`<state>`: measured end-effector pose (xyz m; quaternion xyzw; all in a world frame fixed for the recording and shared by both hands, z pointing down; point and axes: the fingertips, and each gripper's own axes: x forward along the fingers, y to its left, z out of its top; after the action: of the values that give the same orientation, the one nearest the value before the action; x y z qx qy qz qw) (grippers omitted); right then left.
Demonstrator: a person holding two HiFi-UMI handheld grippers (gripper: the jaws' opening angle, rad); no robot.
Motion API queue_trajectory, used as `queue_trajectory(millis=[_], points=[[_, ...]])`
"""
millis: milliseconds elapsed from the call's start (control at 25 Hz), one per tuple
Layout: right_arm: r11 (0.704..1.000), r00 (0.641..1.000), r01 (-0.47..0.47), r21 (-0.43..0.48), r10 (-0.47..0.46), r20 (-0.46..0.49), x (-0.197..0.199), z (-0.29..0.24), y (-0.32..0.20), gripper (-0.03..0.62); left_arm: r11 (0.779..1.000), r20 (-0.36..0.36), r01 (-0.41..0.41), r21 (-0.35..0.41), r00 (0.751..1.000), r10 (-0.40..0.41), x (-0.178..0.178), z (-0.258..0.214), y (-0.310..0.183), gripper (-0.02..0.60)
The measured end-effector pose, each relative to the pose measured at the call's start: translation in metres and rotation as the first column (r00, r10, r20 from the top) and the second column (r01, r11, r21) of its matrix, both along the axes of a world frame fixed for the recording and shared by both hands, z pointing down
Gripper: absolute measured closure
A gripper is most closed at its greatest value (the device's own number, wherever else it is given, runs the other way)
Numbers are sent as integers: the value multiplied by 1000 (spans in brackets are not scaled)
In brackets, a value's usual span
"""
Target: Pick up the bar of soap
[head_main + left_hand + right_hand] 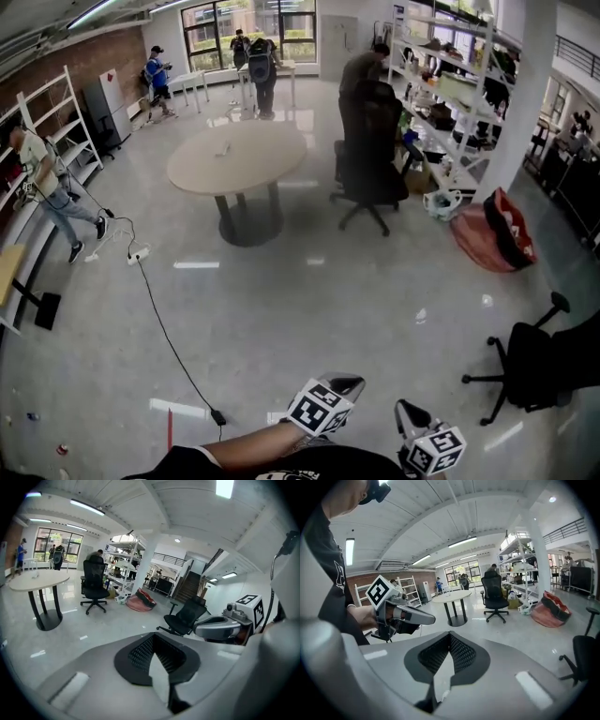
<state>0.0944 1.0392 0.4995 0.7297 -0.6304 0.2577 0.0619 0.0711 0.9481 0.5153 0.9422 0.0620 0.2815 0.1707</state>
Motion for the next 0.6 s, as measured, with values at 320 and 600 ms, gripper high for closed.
queue_trajectory(millis=[320, 600], points=[[981, 981, 195, 21, -194, -20, -24, -1, -148, 588, 977, -15, 208, 45, 978, -208, -46, -3, -150, 574], [924, 923, 383, 6, -382, -41, -37, -7, -227, 588, 901, -11, 434, 24, 901, -434, -89, -5, -225, 574]])
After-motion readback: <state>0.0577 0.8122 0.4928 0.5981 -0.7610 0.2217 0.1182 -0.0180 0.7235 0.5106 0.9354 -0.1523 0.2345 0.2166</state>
